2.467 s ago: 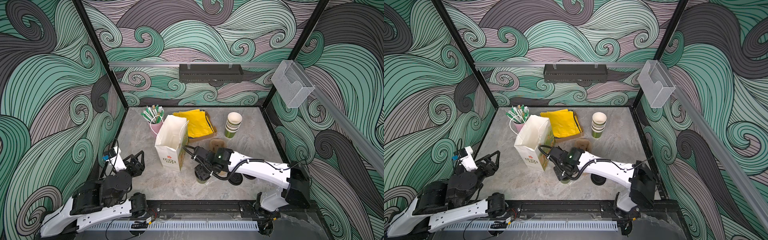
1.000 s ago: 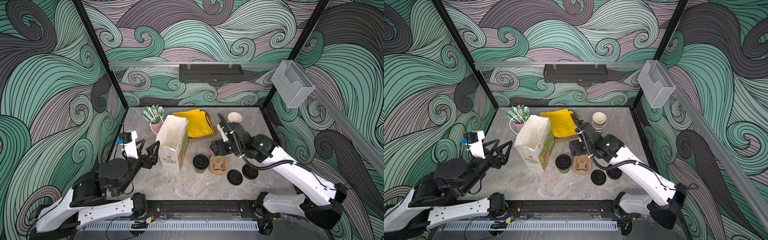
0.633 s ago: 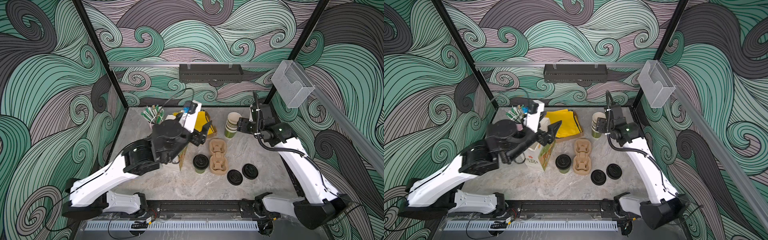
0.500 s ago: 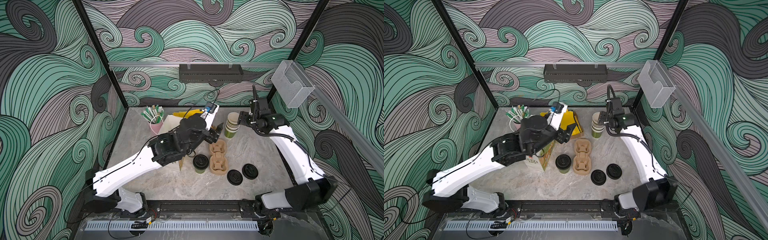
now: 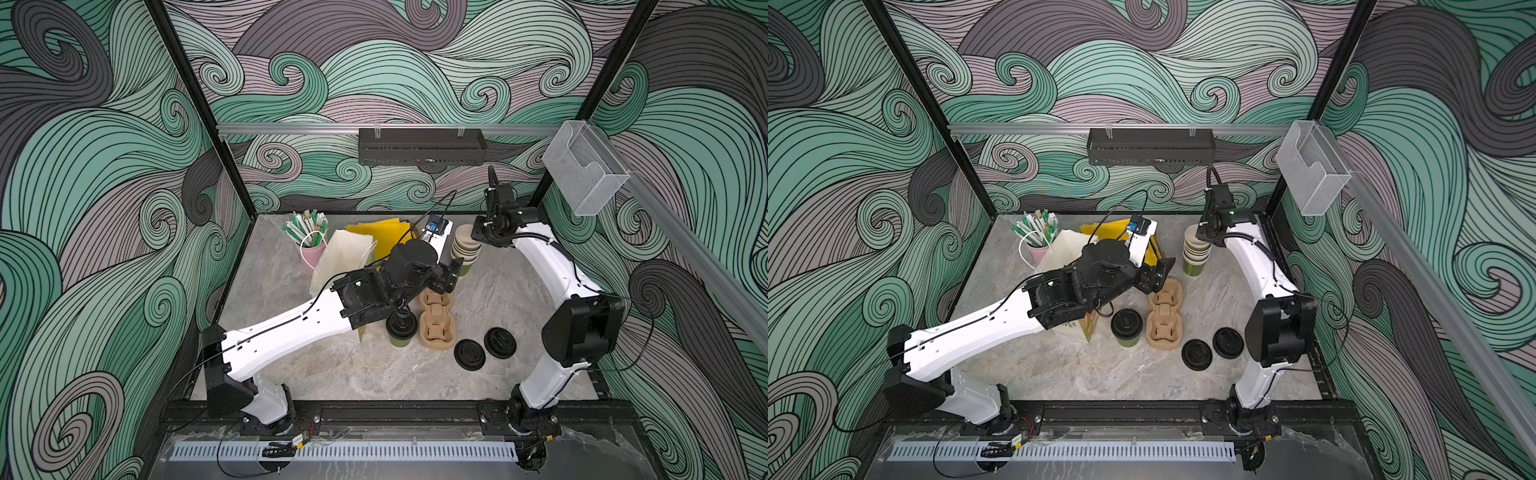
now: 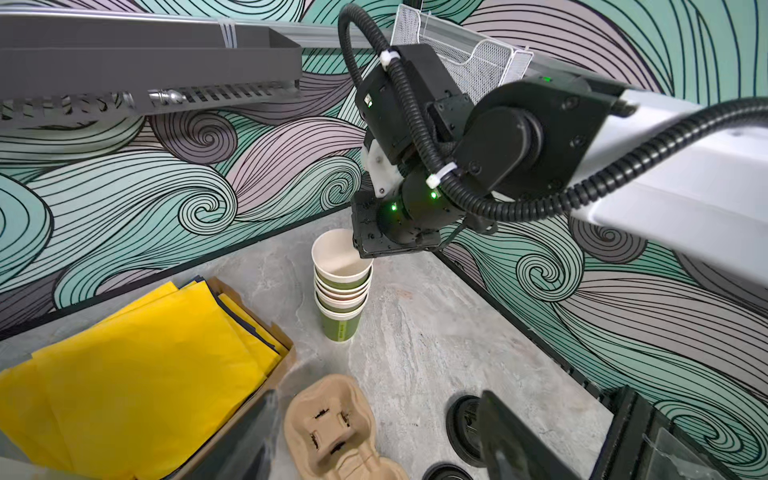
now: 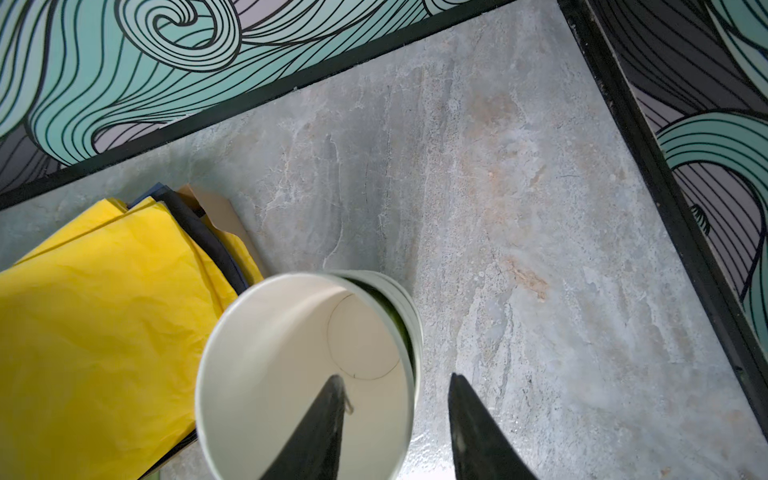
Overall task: Pack the takeout coffee
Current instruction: 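Grasp the top green cup from the stack with the right gripper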
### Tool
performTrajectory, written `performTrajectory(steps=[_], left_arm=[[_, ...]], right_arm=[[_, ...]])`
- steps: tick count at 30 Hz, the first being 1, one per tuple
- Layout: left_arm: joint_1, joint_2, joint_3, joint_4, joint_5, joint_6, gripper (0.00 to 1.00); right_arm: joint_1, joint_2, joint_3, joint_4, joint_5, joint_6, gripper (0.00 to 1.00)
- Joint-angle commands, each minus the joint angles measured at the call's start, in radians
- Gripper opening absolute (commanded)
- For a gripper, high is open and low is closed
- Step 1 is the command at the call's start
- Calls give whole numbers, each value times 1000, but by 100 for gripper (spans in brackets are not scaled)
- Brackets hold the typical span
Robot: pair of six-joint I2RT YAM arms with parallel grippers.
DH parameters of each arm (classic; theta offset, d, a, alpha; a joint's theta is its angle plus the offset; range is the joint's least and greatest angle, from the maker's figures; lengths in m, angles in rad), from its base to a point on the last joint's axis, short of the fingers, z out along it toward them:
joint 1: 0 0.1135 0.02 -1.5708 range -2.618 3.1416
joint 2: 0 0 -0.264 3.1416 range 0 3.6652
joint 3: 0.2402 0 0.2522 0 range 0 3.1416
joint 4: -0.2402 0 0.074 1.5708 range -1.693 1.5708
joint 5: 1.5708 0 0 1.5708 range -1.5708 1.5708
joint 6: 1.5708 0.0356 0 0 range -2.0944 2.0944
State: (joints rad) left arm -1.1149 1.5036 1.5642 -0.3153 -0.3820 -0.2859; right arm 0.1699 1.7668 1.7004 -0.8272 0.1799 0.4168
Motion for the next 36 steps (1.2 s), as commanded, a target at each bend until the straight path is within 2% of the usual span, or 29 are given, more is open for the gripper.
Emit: performTrajectory(steps=[1,9,20,25,36], left_arm=[[5,-7,0,44,14,-45,76],[7,-5,-7,52,20,-52,77],[15,-61,-62,75,-39,-56,76],[20,-76,-78,73,-56,-58,76],[30,-122,-105,80,-68,-73,76]], right_arm=[[1,21,22,-6,9,-19,36],[0,33,27,-10,31,-35,21],[0,15,32,-11,3,-42,6],[0,-3,38,-9,-14,-38,2],[-20,-63,22,15,-46,-5,2]])
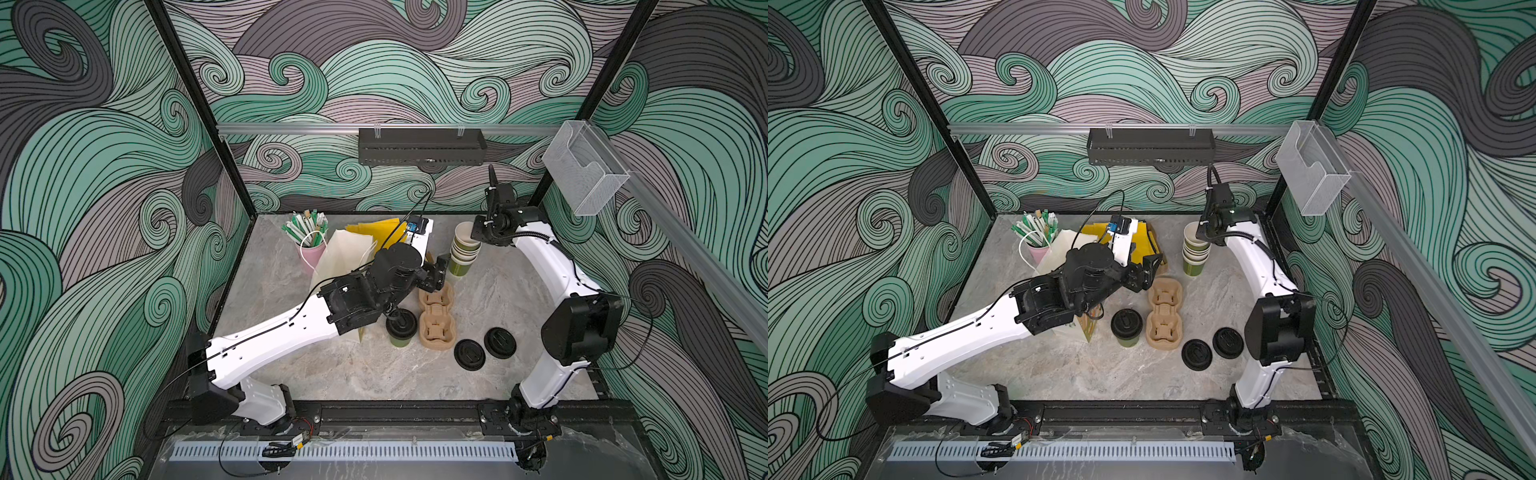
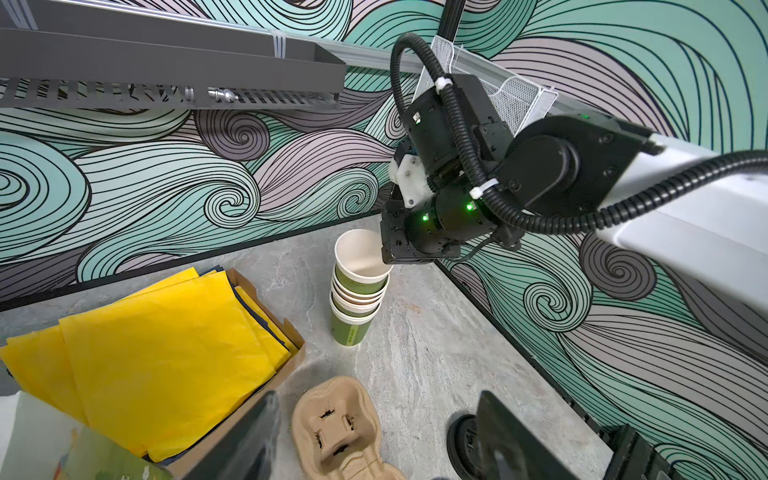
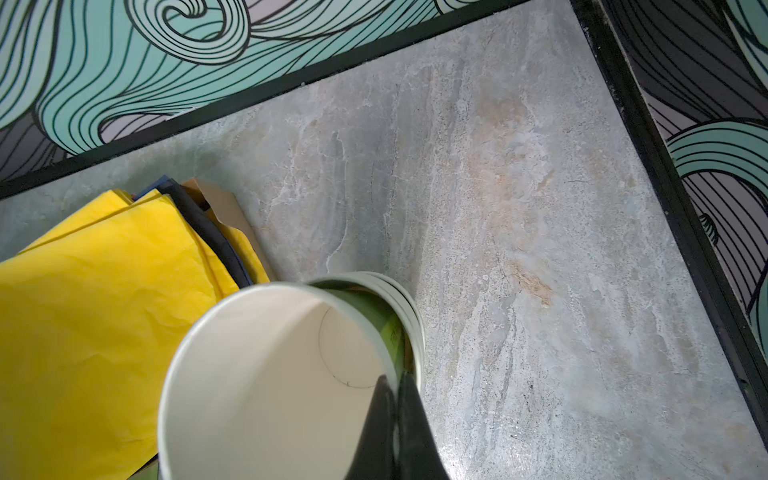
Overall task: Pack the takeout coffee
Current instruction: 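Grasp the top green cup from the stack with the right gripper, then lift the green cup and set it upright near the robot with the right gripper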
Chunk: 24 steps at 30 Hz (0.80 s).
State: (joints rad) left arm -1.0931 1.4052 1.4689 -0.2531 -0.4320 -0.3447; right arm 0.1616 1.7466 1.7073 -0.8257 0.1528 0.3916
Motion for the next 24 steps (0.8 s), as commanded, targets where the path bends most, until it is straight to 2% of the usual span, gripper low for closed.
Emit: performTrajectory(steps=[1,7,11,15,18,24], left_arm=[[8,-26,-11,19,-18,-14,76],[10,-28,-10,17,-20,-14,76],[12,-21,20,-40,-37,-17,76],[12,-46,-3,-16,-37,-20,75],[11,-90,-26,-10,-42,-31,76],[12,-243,-130,-29,2,-51,76]], right_arm=[[-16,-49,17,15,-23,21,2],[-20,-107,26,18,-43,14,1],[-21,-196,18,43,-64,3,2],[-9,-285,25,29,-111,-21,2],[30,-360,19,-22,-145,-42,2],[178,-563,-101,-90,-162,-99,1]])
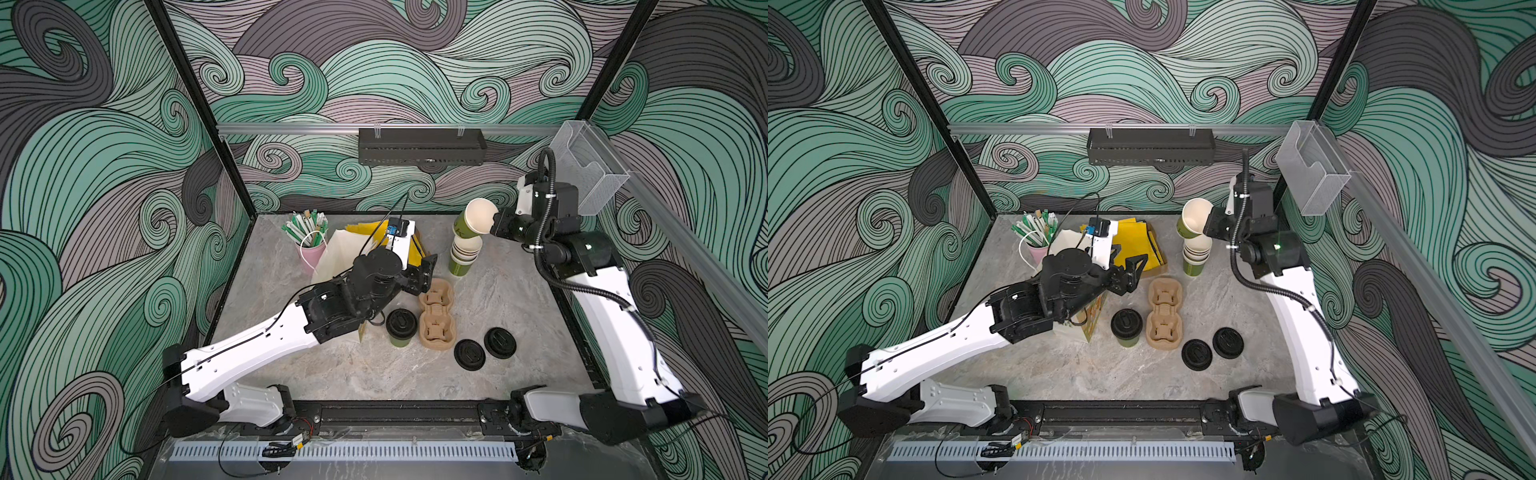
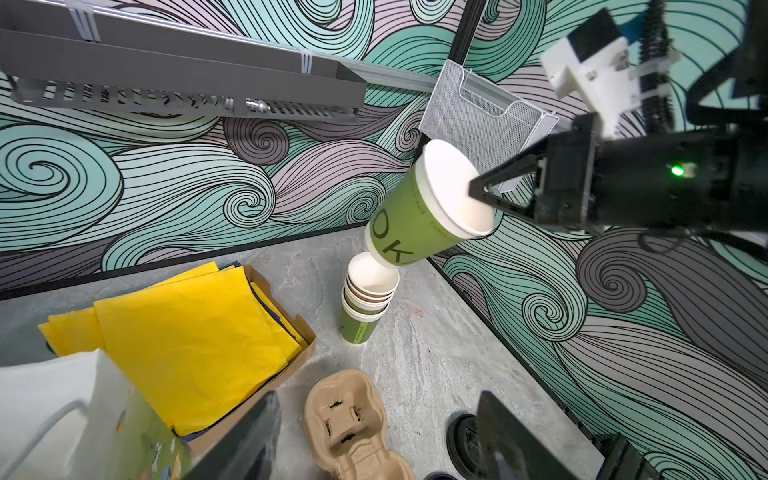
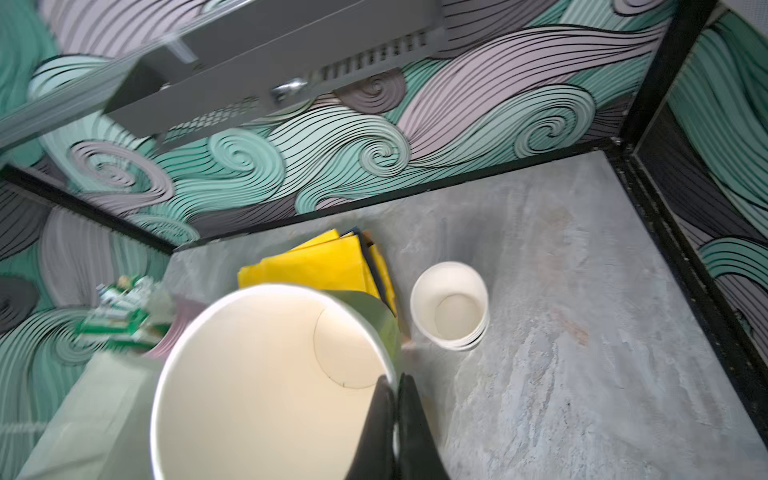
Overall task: Pack the takeout coffee
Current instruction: 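Lift the green cup and set it upright near the robot with the right gripper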
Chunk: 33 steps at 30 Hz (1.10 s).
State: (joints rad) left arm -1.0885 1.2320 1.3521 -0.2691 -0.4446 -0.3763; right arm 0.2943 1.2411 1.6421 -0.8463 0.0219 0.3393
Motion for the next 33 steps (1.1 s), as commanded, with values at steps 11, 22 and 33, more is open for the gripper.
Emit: performTrajectory(steps=[11,22,33], left_arm=[[7,-424,-130,-493,-58,-296,76],[7,-794,-423,-991,-192,-770,73],[7,-808,-578,-837,-186,-799,74]], right_arm=[[506,-273,-211,-255,-163,-125,0],[947,-184,-615,186,10,124,1],[1025,85,-627,301,226,157,0]])
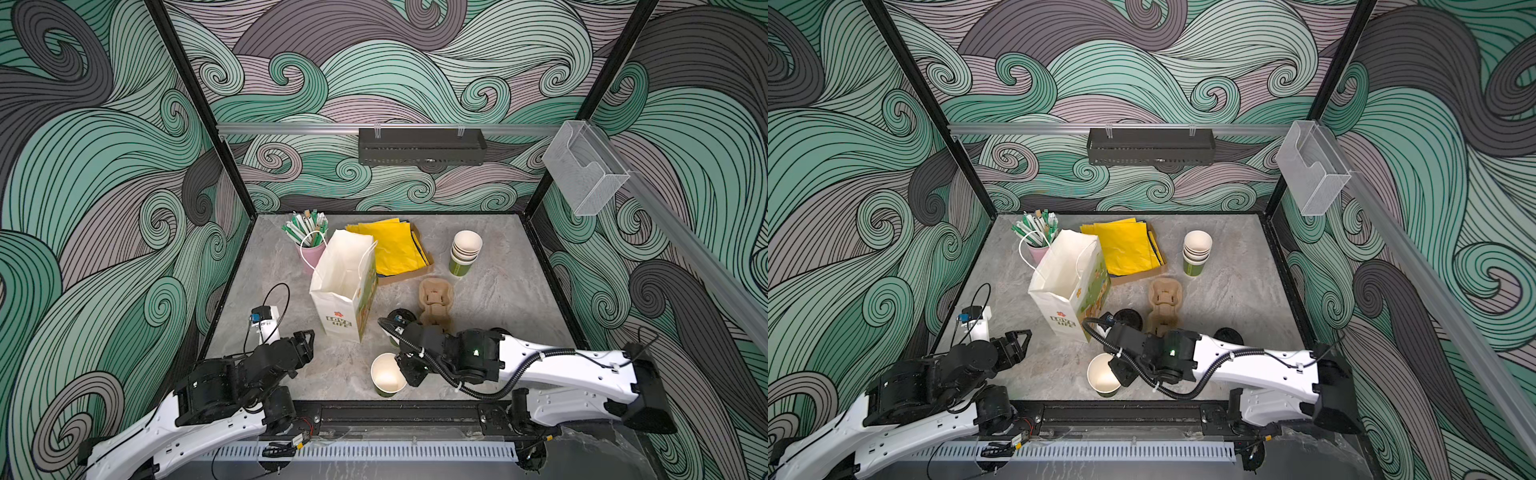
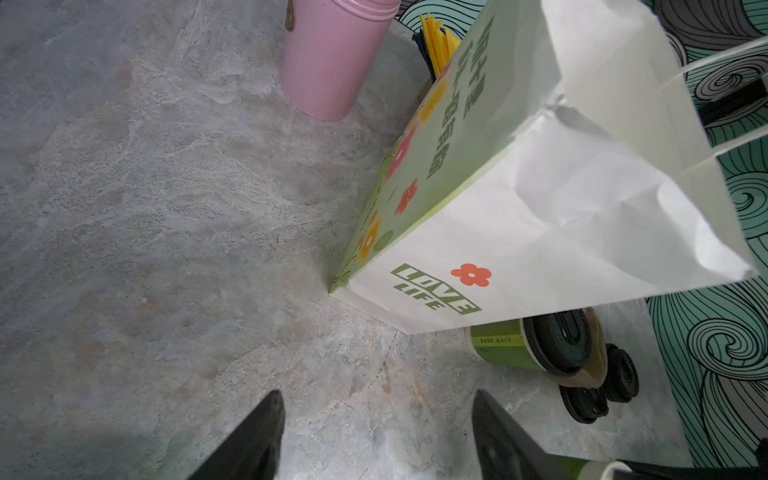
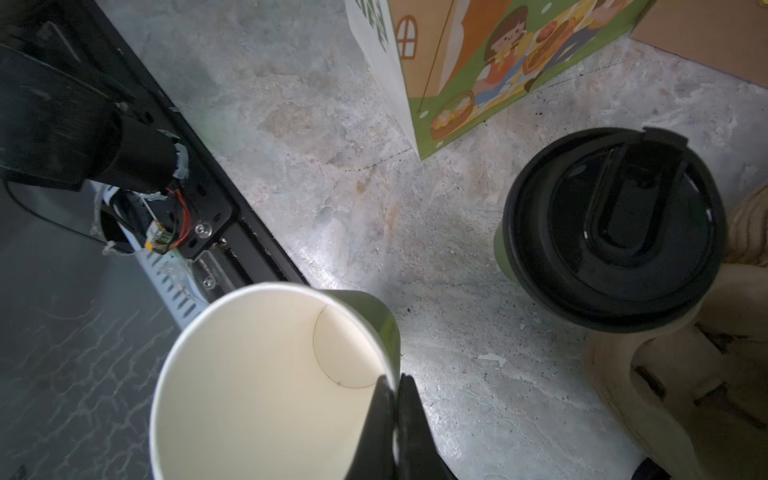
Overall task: Pack the takeout coffee
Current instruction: 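Lift the green cup and set it upright near the robot with the right gripper, then move the right gripper to a black lid on the table and grasp it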
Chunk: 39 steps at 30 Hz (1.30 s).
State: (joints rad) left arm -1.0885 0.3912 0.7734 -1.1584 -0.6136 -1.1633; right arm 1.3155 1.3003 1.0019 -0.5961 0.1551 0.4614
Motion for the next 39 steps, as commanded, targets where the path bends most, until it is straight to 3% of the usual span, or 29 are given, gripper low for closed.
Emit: performTrajectory(steps=[1,8,11,18,21,24,27,31,36,39], left_arm=[[7,50,0,65,-17,-7,74],[7,99,-47,177,-20,-3,74],[8,110,-81,264,-31,0,74],[7,145,-99,349,-6,20,74],[8,159,-107,402,34,68,75],[7,154,-141,493,95,149,76],[7,130,-198,585,119,210,77],[9,85,-278,700,109,229,77],[10,55,-287,679,63,217,78],[12,40,-288,661,43,210,78]], right_arm=[[4,39,13,55,99,37,0],[-13,120,14,73,100,71,2],[-22,140,6,76,94,84,12],[-23,80,44,11,97,82,47],[-24,-2,99,-93,85,80,50],[-29,-113,134,-256,171,132,49],[-116,-217,120,-475,248,259,48],[-329,-325,19,-652,220,373,50],[-536,-352,-127,-629,104,415,56],[-604,-330,-194,-552,15,371,68]])
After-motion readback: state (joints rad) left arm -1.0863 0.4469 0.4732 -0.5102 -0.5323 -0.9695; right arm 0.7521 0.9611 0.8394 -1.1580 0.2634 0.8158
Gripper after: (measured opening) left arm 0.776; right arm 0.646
